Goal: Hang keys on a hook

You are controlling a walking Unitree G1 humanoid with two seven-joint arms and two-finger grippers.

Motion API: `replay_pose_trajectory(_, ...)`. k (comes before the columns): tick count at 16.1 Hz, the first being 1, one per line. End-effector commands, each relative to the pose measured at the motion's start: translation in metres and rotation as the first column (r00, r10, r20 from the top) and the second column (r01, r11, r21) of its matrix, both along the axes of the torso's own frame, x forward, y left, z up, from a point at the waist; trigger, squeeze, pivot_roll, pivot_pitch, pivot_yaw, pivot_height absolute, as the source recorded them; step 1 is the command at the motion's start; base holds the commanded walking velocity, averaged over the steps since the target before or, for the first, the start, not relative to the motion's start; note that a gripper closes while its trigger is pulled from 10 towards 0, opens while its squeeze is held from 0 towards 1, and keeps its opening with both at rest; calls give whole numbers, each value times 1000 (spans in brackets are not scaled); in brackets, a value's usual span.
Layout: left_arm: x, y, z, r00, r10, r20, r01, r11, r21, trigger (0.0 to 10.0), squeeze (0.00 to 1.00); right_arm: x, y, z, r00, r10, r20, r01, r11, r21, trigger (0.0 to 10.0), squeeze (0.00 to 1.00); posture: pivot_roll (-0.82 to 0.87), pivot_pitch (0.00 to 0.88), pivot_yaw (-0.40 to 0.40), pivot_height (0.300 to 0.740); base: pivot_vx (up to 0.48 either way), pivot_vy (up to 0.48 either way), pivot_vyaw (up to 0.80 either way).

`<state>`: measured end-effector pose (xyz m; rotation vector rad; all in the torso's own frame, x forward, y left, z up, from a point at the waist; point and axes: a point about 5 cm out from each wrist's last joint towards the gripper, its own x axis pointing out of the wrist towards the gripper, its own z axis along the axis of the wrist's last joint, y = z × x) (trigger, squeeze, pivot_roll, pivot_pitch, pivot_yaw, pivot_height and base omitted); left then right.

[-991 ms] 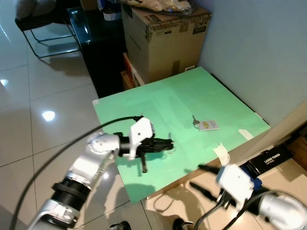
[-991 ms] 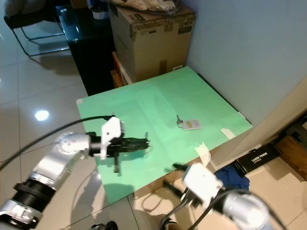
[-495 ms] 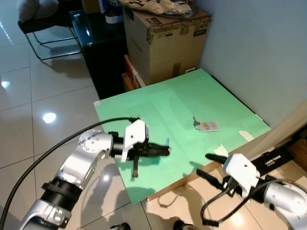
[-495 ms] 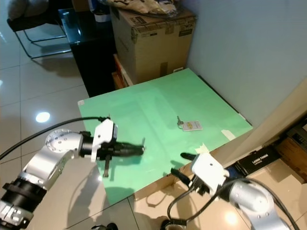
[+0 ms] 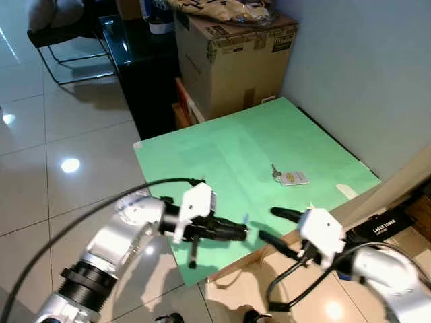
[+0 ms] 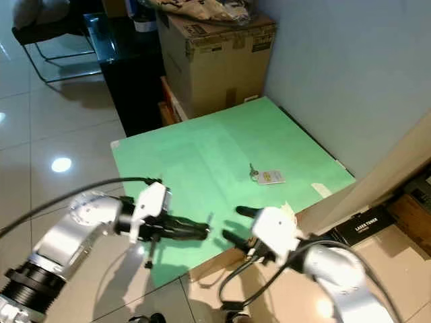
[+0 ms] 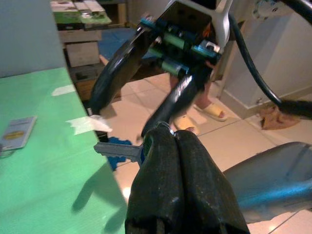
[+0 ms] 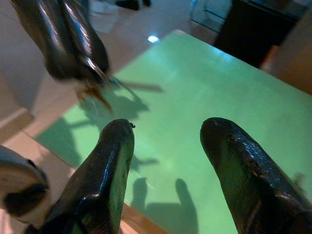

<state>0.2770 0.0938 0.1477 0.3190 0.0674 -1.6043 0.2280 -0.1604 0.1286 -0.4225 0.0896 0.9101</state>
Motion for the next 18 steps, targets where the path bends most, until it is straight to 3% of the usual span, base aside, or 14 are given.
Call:
replay_pose_trajectory(1, -3, -5, 1, 1000, -19, 10, 19, 1000, 2, 10000, 0, -3, 7, 1, 999, 34, -15, -33, 999, 16, 10000, 0, -182, 175, 3, 740, 0, 0, 0)
replay_pose_trajectory(4, 1, -9, 1, 1000, 7, 16, -7, 1000, -14, 10000, 0, -7, 13, -2, 999, 42, -32, -41, 999, 31, 10000, 0, -183, 175, 2, 740, 0, 0, 0)
replay_pose_trajectory(6, 20, -8, 9, 985, 170, 40, -167, 983, -81, 10000, 0, -6, 8, -7, 994, -63, -85, 69, 995, 69, 10000, 0, -187, 167, 2, 740, 0, 0, 0)
replay_pose_trajectory(7, 41, 3, 16, 927, 374, 32, -364, 917, -160, 10000, 0, -2, 7, -8, 969, -189, -160, 216, 961, 171, 10000, 0, -188, 155, 5, 740, 0, 0, 0)
replay_pose_trajectory(8, 54, 14, 22, 857, 516, -9, -504, 833, -229, 10000, 0, -2, 9, -7, 952, -236, -194, 280, 930, 239, 10000, 0, -190, 149, 7, 740, 0, 0, 0)
replay_pose_trajectory(9, 62, 30, 28, 764, 638, -94, -632, 711, -307, 10000, 0, 1, 11, -5, 933, -292, -211, 346, 887, 304, 10000, 0, -187, 134, 7, 740, 0, 0, 0)
replay_pose_trajectory(11, 64, 53, 33, 639, 725, -256, -754, 525, -396, 10000, 0, 9, 11, -7, 895, -372, -245, 441, 815, 375, 10000, 0, -169, 102, -3, 740, 0, 0, 0)
replay_pose_trajectory(15, 51, 60, 25, 536, 763, -362, -824, 379, -421, 10000, 0, 17, 12, -12, 847, -446, -287, 530, 745, 406, 10000, 0, -130, 64, -13, 740, 0, 0, 0)
replay_pose_trajectory(16, 40, 63, 17, 445, 790, -422, -872, 275, -405, 10000, 0, 21, 9, -18, 808, -496, -317, 588, 699, 407, 10000, 0, -115, 55, -17, 740, 0, 0, 0)
replay_pose_trajectory(18, 23, 65, 5, 369, 820, -438, -908, 216, -359, 10000, 0, 26, 6, -24, 773, -519, -364, 634, 651, 418, 10000, 0, -81, 49, -33, 740, 0, 0, 359)
